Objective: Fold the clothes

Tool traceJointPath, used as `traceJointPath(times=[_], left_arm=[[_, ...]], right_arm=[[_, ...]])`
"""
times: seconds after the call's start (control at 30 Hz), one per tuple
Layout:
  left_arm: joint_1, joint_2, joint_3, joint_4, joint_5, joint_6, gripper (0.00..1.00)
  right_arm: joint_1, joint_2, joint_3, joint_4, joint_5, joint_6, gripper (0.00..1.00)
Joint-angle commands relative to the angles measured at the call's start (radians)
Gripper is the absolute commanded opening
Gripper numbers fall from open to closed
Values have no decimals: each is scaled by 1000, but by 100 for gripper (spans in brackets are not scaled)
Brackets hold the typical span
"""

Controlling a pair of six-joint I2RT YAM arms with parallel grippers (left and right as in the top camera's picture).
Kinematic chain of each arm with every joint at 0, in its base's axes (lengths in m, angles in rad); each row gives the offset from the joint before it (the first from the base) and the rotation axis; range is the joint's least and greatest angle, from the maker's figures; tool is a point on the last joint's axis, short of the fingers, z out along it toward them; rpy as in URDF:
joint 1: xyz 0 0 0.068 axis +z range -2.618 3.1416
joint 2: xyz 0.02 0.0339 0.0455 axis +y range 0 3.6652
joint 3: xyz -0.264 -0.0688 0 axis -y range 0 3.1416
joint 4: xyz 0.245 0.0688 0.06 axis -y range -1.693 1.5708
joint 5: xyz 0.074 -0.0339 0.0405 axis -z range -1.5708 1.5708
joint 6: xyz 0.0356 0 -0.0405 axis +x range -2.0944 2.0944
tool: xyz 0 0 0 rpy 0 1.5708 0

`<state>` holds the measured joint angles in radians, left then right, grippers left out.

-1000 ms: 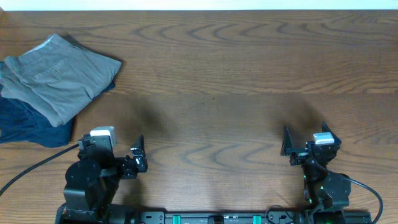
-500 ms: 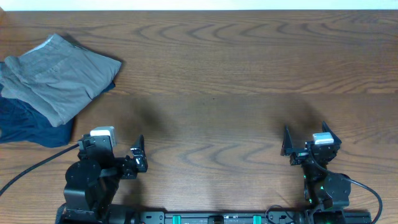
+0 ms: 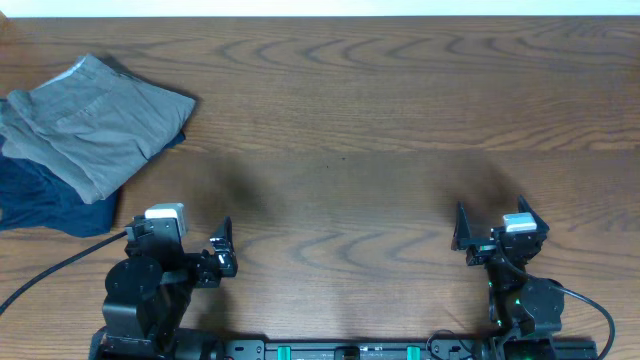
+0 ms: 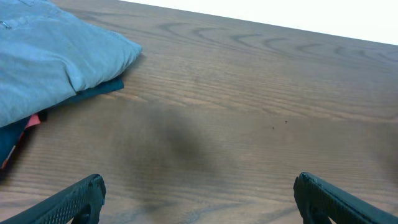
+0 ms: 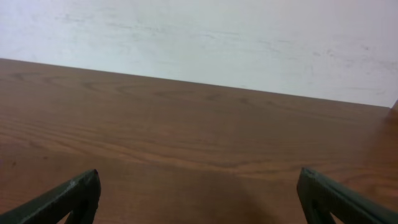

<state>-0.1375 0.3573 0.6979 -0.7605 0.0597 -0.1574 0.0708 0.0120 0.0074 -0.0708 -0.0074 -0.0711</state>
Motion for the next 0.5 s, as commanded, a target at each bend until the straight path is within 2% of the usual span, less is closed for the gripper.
traceJointPath(times=[0.0, 0.2, 0.33, 0.47], left_arm=[[3, -2, 2, -2, -12, -5, 98], [3, -16, -5, -56, -26, 0, 98], [13, -62, -87, -56, -93, 6, 98], [59, -157, -248, 60, -97, 29, 98]], right_arm=[[9, -7, -2, -4, 7, -16, 99], [9, -7, -2, -4, 7, -16, 99], [9, -7, -2, -4, 7, -16, 99], [9, -7, -2, -4, 7, -16, 99]])
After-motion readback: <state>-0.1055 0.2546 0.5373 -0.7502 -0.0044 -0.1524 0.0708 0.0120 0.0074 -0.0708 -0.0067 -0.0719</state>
